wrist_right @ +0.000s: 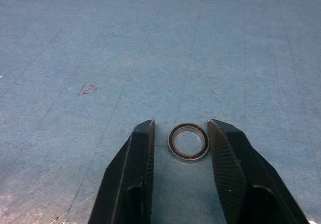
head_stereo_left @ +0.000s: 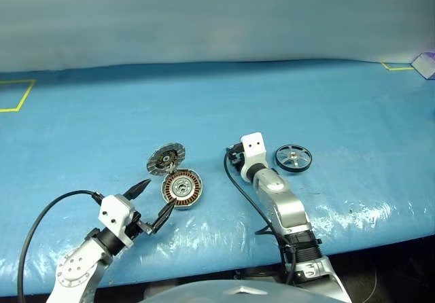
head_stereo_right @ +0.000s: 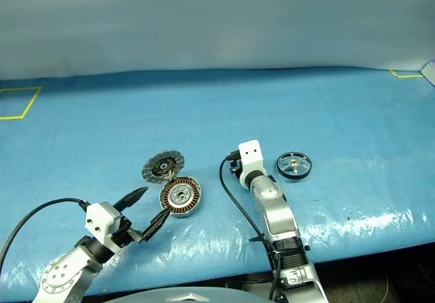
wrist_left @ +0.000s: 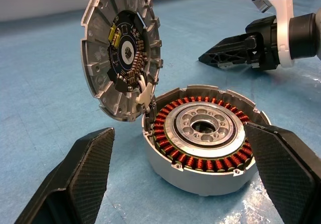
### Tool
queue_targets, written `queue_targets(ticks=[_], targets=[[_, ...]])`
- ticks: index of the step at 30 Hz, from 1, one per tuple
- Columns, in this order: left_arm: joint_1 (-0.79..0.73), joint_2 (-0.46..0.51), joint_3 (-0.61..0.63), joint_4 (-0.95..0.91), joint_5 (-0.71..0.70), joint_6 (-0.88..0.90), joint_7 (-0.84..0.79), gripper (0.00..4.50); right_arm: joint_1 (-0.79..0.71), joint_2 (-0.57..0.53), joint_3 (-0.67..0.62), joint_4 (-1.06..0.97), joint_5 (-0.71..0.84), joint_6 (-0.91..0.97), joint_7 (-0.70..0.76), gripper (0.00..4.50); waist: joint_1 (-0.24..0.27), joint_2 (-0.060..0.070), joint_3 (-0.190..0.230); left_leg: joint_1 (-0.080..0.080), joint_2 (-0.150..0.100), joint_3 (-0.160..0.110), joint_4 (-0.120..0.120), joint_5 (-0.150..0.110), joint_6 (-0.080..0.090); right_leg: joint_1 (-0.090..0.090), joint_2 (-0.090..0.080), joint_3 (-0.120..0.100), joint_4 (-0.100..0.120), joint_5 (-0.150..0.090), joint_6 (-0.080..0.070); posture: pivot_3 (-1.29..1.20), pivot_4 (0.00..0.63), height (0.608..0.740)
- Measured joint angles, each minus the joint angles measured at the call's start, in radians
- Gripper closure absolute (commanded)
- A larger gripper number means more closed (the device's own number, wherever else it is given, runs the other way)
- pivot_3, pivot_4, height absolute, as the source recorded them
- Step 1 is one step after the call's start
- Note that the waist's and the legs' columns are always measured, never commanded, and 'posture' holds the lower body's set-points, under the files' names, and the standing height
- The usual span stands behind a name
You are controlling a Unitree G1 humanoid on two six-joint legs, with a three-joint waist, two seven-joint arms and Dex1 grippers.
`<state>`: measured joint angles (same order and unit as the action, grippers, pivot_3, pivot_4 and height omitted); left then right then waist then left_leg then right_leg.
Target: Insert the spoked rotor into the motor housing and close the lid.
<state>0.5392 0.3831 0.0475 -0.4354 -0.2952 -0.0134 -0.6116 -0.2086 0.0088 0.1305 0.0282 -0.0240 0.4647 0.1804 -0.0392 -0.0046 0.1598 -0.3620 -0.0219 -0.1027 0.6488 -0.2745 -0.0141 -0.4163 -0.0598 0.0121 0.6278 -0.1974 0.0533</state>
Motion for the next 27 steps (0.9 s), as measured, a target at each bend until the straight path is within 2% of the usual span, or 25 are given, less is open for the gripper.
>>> queue_targets(ticks=[1, 7, 16, 20, 27], targets=[[0.001, 0.000, 0.000, 0.000, 0.000, 0.000, 0.000, 0.00, 0.000, 0.000, 0.001, 0.000, 0.000, 0.000, 0.000, 3.84, 0.000, 0.000, 0.000, 0.000, 0.000, 0.000, 0.000, 0.000, 0.000, 0.000, 0.000, 0.000, 0.000, 0.000, 0.000, 0.00, 0.150, 0.740], [0.008, -0.001, 0.000, 0.000, 0.000, -0.001, 0.001, 0.00, 0.022, -0.016, 0.022, -0.047, 0.007, 0.033, 0.028, 3.84, 0.000, 0.000, 0.000, 0.000, 0.000, 0.000, 0.000, 0.000, 0.000, 0.000, 0.000, 0.000, 0.000, 0.000, 0.000, 0.00, 0.150, 0.740], [0.036, -0.006, 0.001, 0.000, 0.037, -0.034, 0.024, 0.00, 0.070, -0.190, 0.151, -0.387, 0.102, 0.134, 0.258, 3.84, 0.001, 0.001, 0.001, 0.000, 0.000, -0.001, 0.000, 0.000, 0.000, 0.000, 0.000, -0.001, 0.000, 0.000, 0.000, 0.00, 0.150, 0.740], [0.040, -0.008, 0.000, 0.000, 0.039, -0.045, 0.022, 0.00, 0.068, -0.254, 0.224, -0.440, 0.123, 0.134, 0.350, 3.84, 0.002, 0.000, 0.001, 0.000, 0.000, -0.001, 0.000, 0.000, 0.000, 0.000, 0.000, -0.001, -0.001, -0.001, 0.000, 0.00, 0.150, 0.740], [0.039, -0.006, -0.014, 0.000, 0.039, -0.052, 0.010, 0.00, 0.017, -0.215, 0.347, -0.395, 0.125, 0.107, 0.394, 3.84, 0.002, -0.001, 0.002, 0.000, 0.000, -0.001, 0.000, 0.000, 0.000, 0.000, 0.000, -0.001, -0.001, -0.001, 0.000, 0.00, 0.150, 0.740]])
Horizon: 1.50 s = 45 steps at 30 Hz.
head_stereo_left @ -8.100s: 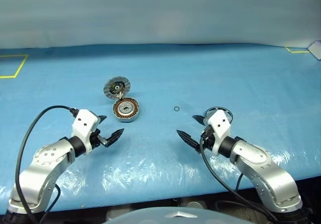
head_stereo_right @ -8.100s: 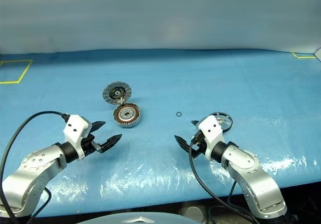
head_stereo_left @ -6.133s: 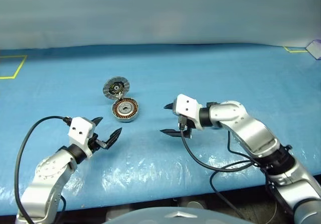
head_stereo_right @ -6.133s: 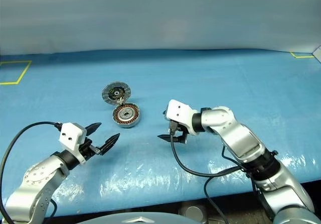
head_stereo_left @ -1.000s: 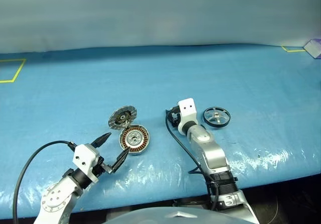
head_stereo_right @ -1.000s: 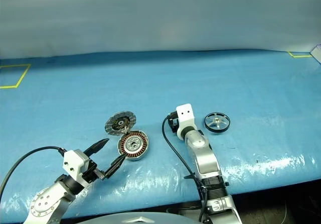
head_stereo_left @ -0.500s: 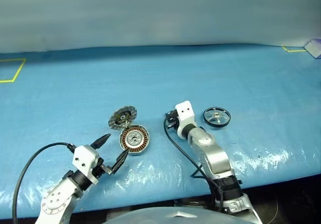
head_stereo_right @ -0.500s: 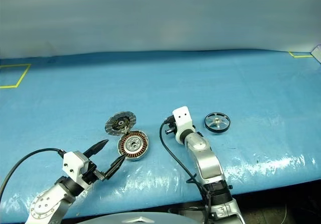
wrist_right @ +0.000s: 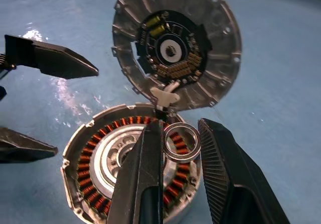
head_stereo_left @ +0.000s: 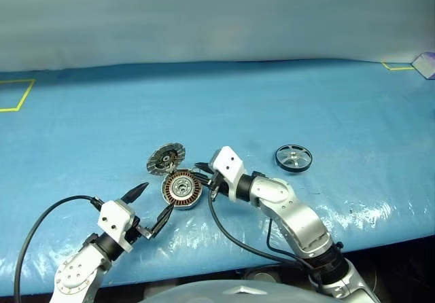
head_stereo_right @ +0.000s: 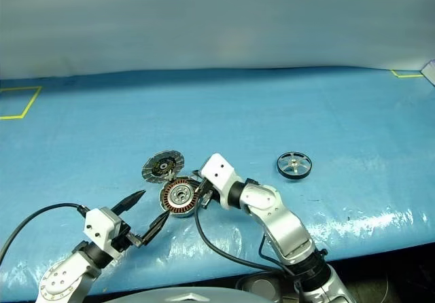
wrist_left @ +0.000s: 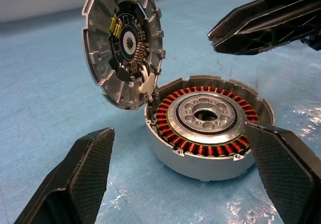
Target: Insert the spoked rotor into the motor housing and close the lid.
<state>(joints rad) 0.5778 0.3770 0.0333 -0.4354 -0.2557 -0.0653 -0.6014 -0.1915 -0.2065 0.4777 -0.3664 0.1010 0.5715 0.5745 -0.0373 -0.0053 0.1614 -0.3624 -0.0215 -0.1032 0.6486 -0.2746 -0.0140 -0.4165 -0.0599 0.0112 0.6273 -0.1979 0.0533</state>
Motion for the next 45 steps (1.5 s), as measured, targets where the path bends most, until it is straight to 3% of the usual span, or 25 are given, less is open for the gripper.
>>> queue_targets(ticks=[11, 45], targets=[[0.038, 0.019, -0.045, 0.006, 0.022, -0.035, -0.034, 0.00, -0.017, 0.049, 0.082, 0.095, -0.019, -0.042, -0.004, 3.84, 0.001, 0.000, 0.000, -0.001, 0.000, 0.000, 0.000, 0.000, 0.000, 0.000, 0.000, 0.000, 0.000, 0.000, 0.000, 0.00, 0.150, 0.740], [0.012, 0.019, -0.053, 0.087, 0.038, -0.072, -0.040, 0.00, 0.000, 0.023, 0.077, 0.141, -0.021, -0.049, 0.001, 3.84, 0.000, 0.000, 0.000, 0.000, 0.000, 0.000, 0.000, 0.000, 0.000, 0.000, 0.000, 0.000, 0.000, 0.000, 0.000, 0.00, 0.150, 0.740]])
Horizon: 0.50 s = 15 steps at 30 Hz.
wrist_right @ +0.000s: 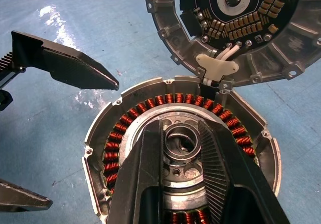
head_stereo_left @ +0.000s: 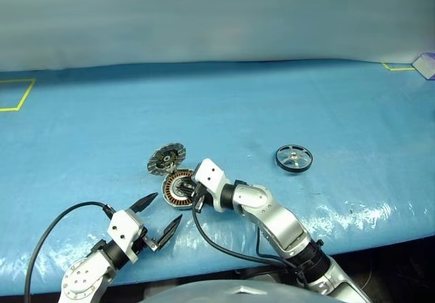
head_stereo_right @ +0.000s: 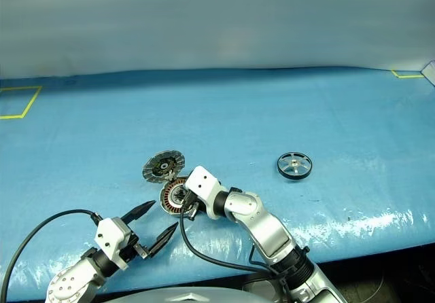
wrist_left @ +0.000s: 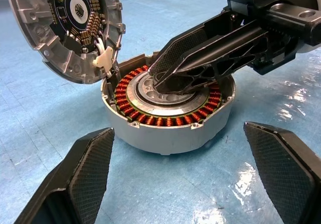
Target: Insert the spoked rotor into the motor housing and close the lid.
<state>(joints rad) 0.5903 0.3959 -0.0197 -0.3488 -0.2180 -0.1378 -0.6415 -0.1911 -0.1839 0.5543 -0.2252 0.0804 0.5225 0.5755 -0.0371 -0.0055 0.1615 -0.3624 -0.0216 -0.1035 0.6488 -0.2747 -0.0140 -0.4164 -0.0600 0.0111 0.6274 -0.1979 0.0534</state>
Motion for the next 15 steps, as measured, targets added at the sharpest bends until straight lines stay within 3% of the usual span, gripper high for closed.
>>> queue_targets(ticks=[2, 3, 8, 11, 15], targets=[[-0.001, 0.000, 0.000, 0.003, 0.000, 0.000, 0.000, 0.00, 0.001, 0.000, 0.000, 0.000, 0.000, 0.000, 0.001, 3.84, 0.000, 0.000, 0.000, 0.000, 0.000, 0.000, 0.000, 0.000, 0.000, 0.000, 0.000, 0.000, 0.000, 0.000, 0.000, 0.00, 0.150, 0.740], [-0.002, 0.000, 0.000, 0.005, 0.001, 0.000, 0.000, 0.00, 0.001, -0.001, 0.000, 0.000, 0.000, -0.001, 0.001, 3.11, 0.000, 0.000, 0.000, 0.000, 0.000, 0.000, 0.000, 0.000, 0.000, 0.000, 0.000, 0.000, 0.000, 0.000, 0.000, 0.00, 0.150, 0.740], [-0.007, -0.001, -0.001, 0.021, 0.001, -0.001, 0.000, 0.00, 0.010, -0.003, 0.002, -0.015, 0.007, 0.010, 0.010, 1.50, 0.001, 0.000, 0.000, 0.001, 0.000, 0.000, 0.000, 0.000, 0.000, 0.001, 0.000, 0.000, 0.000, 0.000, 0.000, 0.00, 0.150, 0.740], [-0.008, -0.001, -0.003, 0.029, 0.001, -0.001, 0.000, 0.00, 0.015, -0.009, -0.008, -0.028, 0.015, 0.025, 0.014, 1.50, 0.001, 0.000, 0.000, 0.000, 0.000, 0.000, 0.000, 0.000, 0.000, 0.001, 0.000, 0.000, 0.000, 0.000, 0.000, 0.00, 0.150, 0.740], [-0.015, -0.002, -0.011, 0.031, 0.001, -0.001, 0.000, 0.00, 0.024, 0.004, -0.047, -0.064, 0.056, 0.065, 0.006, 2.46, 0.001, 0.000, 0.000, 0.000, 0.000, 0.000, 0.000, 0.000, 0.000, 0.000, 0.000, 0.000, 0.000, 0.000, 0.000, 0.00, 0.150, 0.740]])
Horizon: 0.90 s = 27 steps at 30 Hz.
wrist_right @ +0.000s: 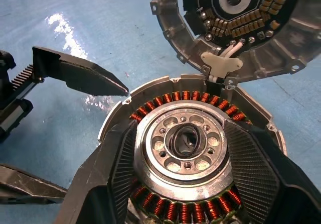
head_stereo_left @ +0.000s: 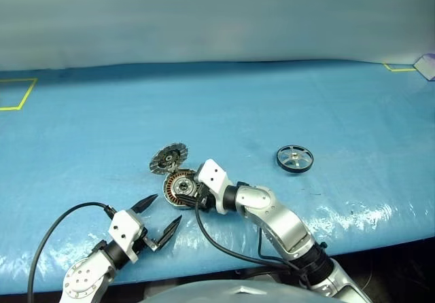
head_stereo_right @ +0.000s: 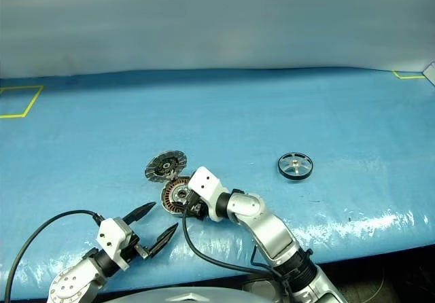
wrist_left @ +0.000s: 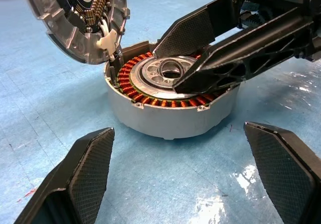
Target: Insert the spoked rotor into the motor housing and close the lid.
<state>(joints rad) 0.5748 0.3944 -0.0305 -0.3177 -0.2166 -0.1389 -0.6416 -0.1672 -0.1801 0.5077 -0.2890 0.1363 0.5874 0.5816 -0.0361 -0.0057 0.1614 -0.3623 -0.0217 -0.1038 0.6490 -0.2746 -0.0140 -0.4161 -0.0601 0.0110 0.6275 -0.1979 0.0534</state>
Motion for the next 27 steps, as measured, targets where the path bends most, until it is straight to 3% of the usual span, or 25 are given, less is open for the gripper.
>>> queue_targets(ticks=[6, 27], targets=[[-0.004, 0.000, -0.002, 0.000, 0.000, -0.001, 0.000, 0.00, -0.007, -0.012, -0.007, -0.060, -0.010, 0.041, -0.039, 4.45, 0.000, 0.000, 0.000, 0.000, 0.000, 0.000, 0.000, 0.000, 0.000, 0.000, 0.000, 0.000, 0.000, 0.000, 0.000, 0.00, 0.150, 0.740], [0.003, 0.001, -0.002, 0.001, 0.001, -0.001, 0.008, 0.00, -0.055, -0.055, 0.091, -0.086, -0.055, 0.124, -0.036, 4.45, 0.000, 0.000, 0.000, 0.000, 0.000, 0.000, 0.000, 0.000, 0.000, 0.000, 0.000, 0.000, 0.000, 0.000, 0.000, 0.00, 0.150, 0.740]])
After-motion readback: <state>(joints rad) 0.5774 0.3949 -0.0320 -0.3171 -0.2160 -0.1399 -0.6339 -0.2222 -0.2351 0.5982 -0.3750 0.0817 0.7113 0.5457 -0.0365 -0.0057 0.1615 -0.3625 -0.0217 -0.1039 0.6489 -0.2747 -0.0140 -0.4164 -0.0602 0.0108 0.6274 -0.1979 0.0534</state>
